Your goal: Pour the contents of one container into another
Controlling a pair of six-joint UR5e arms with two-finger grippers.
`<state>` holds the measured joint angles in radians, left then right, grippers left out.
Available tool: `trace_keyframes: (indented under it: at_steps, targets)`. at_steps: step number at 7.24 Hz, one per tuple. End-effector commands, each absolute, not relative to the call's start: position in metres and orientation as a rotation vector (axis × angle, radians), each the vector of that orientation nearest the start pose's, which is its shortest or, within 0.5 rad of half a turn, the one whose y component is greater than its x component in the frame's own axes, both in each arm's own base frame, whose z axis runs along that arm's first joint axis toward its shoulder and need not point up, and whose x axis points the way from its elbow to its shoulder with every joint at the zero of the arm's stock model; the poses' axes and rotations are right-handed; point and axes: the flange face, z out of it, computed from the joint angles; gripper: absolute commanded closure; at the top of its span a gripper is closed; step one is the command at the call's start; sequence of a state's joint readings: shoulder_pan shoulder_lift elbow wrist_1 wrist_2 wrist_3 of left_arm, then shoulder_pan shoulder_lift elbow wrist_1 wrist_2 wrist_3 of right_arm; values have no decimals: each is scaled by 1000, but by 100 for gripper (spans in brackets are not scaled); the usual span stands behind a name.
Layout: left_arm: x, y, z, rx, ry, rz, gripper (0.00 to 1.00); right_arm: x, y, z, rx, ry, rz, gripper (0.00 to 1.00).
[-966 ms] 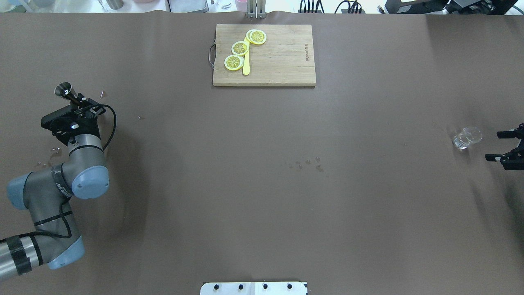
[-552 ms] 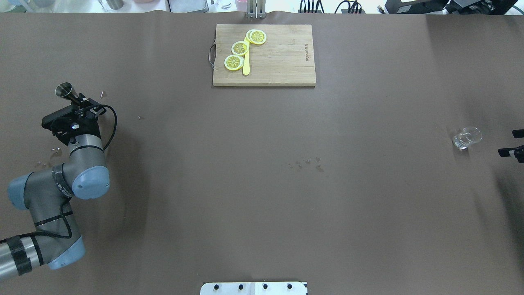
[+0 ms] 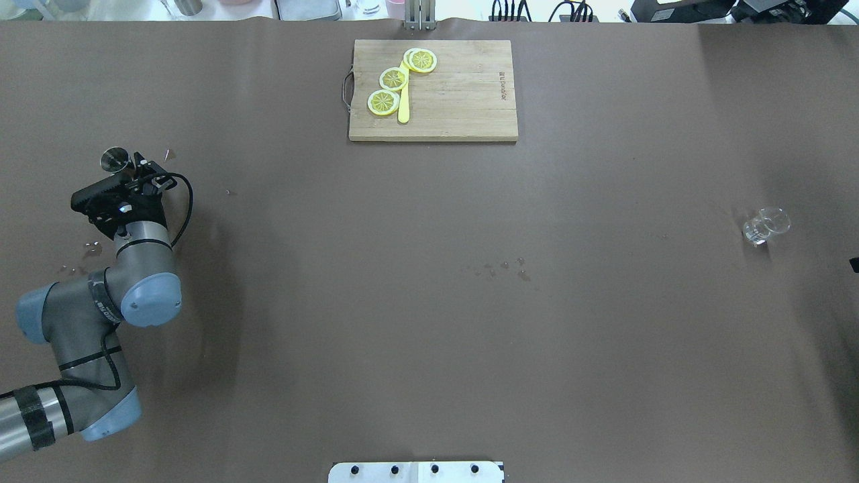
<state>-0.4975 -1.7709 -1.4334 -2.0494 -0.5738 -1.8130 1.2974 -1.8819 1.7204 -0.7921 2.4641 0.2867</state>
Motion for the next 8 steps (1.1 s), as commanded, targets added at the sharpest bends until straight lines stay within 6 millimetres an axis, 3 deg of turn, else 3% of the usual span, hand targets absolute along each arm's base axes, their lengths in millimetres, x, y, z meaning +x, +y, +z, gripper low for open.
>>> trace_keyframes:
  at_steps: [1, 3, 4, 5, 8]
  targets:
    - [415, -472, 550, 1067, 372, -925, 5, -39, -358, 592, 121, -907, -152, 0]
    - [417, -473, 549, 1066, 342, -909, 3, -20, -347, 616, 16, -795, -50, 0]
    - [418, -474, 547, 1065, 346, -911, 3, 13, -341, 630, -59, -769, 83, 0]
    - [418, -474, 539, 1063, 362, -920, 3, 28, -336, 639, -128, -748, 158, 0]
    - [411, -471, 527, 1064, 363, -915, 3, 66, -318, 648, -132, -751, 284, 0]
